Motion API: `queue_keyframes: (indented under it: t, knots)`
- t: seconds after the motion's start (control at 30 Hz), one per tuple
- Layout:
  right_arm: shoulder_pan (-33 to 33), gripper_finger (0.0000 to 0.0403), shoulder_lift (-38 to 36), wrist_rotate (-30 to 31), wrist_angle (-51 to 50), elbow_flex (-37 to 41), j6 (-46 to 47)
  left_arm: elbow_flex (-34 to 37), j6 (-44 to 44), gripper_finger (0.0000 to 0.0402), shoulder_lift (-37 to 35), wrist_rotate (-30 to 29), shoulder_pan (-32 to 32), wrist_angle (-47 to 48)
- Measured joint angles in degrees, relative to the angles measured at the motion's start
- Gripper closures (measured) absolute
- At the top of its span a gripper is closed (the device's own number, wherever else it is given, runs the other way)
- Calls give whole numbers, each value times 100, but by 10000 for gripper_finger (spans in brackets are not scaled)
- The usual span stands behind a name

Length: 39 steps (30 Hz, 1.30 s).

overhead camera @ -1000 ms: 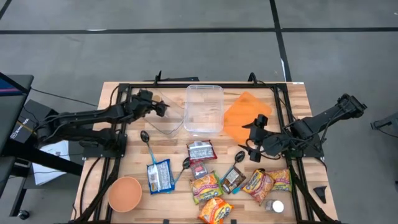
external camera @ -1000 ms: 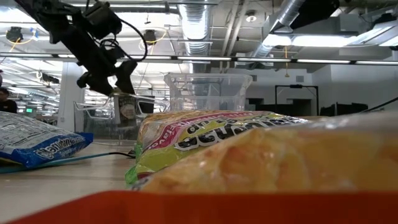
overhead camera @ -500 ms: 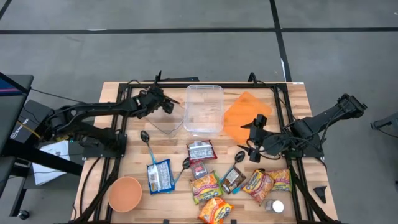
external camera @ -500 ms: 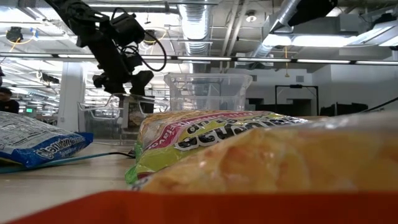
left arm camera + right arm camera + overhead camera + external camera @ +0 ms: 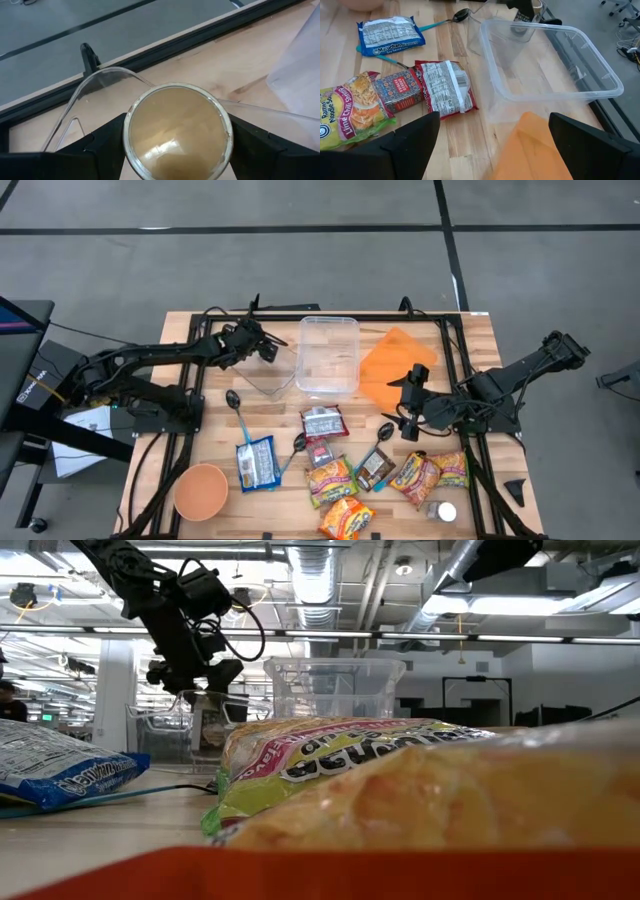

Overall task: Pick & Place Food Item
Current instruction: Put the golden seasoning bottle into the transparent bin, then put the brown seasoning bottle into the transparent bin

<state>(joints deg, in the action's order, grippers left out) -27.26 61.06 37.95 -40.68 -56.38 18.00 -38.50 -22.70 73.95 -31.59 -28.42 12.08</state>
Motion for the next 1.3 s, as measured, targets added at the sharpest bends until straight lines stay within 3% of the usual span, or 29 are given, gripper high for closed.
queue_keyframes:
  t: [0.37, 0.53, 0.63, 0.97, 1.13, 1.3]
  knots:
    - [0, 32, 0, -3, -1, -2, 0, 174, -23, 130, -2, -195, 0, -41]
    - [-1, 32, 0, -22, -1, -2, 2, 460, -20, 67, -9, -545, -4, -256]
    - [0, 32, 0, -22, 1, -2, 1, 476, -5, 52, -13, -720, -4, -305]
    - [1, 32, 0, -39, 43, -2, 2, 479, 171, 99, -110, -793, 4, -631]
    - [1, 32, 1, -42, 43, -2, 2, 483, 466, 112, -618, -707, 41, -618]
    - [-1, 32, 0, -42, 42, -2, 2, 483, 922, 115, -1414, -123, 167, -612]
